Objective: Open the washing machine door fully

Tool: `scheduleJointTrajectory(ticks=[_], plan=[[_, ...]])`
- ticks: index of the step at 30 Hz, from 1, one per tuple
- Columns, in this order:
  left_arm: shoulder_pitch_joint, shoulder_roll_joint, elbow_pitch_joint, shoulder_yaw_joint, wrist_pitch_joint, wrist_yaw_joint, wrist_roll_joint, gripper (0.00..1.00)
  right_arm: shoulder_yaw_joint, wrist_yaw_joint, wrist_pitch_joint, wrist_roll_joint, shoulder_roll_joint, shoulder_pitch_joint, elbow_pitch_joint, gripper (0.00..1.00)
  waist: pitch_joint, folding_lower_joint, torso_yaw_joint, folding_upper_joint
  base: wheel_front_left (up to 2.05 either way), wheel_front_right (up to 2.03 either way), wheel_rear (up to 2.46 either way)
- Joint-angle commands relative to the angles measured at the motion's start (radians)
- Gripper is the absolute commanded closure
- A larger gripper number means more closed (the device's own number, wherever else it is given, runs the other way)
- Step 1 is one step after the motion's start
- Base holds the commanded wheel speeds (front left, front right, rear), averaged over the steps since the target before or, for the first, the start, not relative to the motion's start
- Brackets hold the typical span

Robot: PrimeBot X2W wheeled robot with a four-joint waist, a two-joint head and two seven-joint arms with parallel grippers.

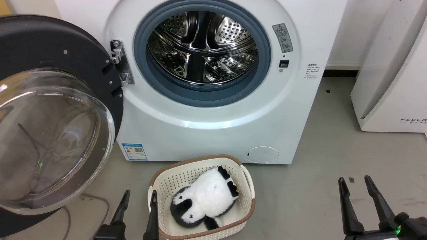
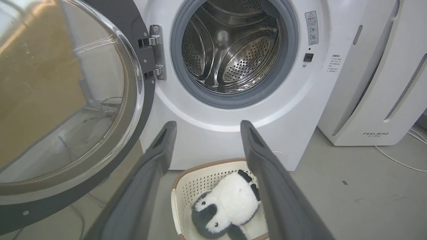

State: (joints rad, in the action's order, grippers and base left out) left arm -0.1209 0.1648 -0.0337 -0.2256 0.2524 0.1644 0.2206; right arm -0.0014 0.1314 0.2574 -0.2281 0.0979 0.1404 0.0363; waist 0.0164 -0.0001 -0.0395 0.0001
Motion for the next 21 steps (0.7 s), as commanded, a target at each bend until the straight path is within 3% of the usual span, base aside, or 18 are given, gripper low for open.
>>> scheduleJointTrajectory(ticks=[1, 17, 18, 21], plan=[[-0.004, -0.006, -0.002, -0.002, 0.007, 0.0, -0.012, 0.0, 0.002, -0.001, 0.004, -0.002, -0.003, 0.018, -0.003, 0.0, 0.0, 0.0001, -0.001, -0.0001, 0.0, 0.0, 0.0], [0.003, -0.02, 0.001, 0.005, 0.009, -0.023, -0.031, 0.0, 0.015, -0.001, 0.004, 0.001, 0.007, 0.014, -0.037, 0.0, -0.004, 0.0001, -0.006, -0.0001, 0.0, 0.0, 0.0], [0.0, -0.021, -0.001, 0.006, 0.004, -0.027, -0.025, 1.0, 0.014, 0.0, 0.0, 0.0, 0.002, 0.003, -0.034, 1.0, -0.004, 0.0001, -0.006, -0.0001, 0.0, 0.0, 0.0], [0.0, -0.021, -0.001, 0.006, 0.003, -0.026, -0.025, 1.0, 0.014, 0.0, 0.0, 0.0, 0.002, 0.003, -0.034, 1.0, -0.004, 0.0001, -0.006, -0.0001, 0.0, 0.0, 0.0]])
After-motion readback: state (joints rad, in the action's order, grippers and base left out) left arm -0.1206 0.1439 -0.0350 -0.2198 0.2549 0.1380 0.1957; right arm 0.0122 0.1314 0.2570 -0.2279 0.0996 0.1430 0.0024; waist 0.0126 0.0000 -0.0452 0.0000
